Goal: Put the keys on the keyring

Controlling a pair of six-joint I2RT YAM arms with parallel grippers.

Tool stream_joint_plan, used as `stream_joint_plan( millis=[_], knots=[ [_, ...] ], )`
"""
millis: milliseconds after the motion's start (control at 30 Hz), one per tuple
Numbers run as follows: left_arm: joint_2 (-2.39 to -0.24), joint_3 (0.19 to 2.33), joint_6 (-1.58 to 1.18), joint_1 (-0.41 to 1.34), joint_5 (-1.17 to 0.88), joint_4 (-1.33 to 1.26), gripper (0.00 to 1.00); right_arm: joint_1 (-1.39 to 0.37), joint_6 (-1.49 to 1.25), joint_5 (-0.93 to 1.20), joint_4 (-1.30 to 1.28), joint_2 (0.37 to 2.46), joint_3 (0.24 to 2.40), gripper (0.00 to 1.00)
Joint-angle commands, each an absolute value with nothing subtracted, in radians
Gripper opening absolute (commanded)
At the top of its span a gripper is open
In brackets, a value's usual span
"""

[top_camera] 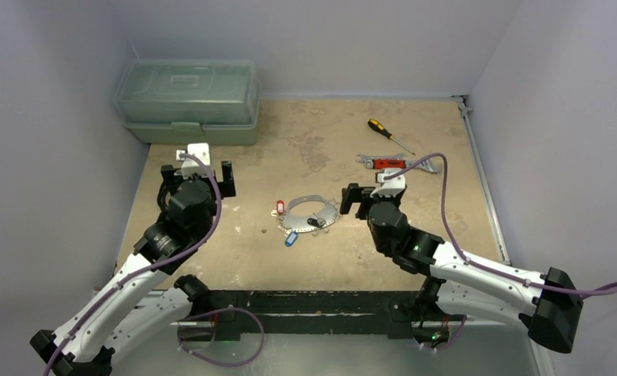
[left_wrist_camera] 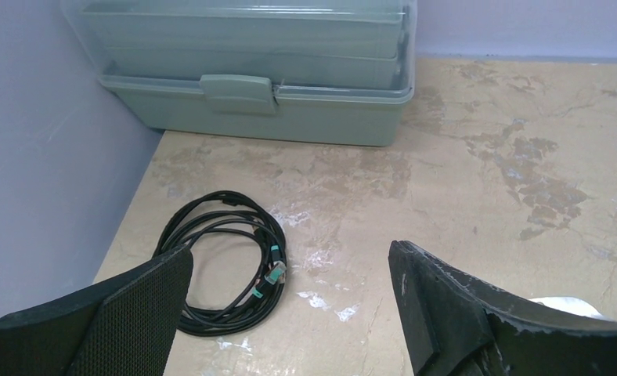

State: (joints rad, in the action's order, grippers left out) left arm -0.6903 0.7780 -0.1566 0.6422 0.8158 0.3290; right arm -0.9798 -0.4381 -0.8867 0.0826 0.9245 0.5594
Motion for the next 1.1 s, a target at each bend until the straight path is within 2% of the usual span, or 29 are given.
stream_joint_plan(
  millis=[0, 1067],
  knots=[
    [-0.669, 0.781, -0.137, 0.637, 0.794, 0.285, 0.95, -0.98, -0.286, -0.596, 0.312, 0.879, 0.519, 0.99],
    [-0.696, 0.786, -0.139, 0.628, 0.781, 0.285, 0.95, -0.979, -0.284, -0.588, 0.357, 0.927, 0.492, 0.99]
  ],
)
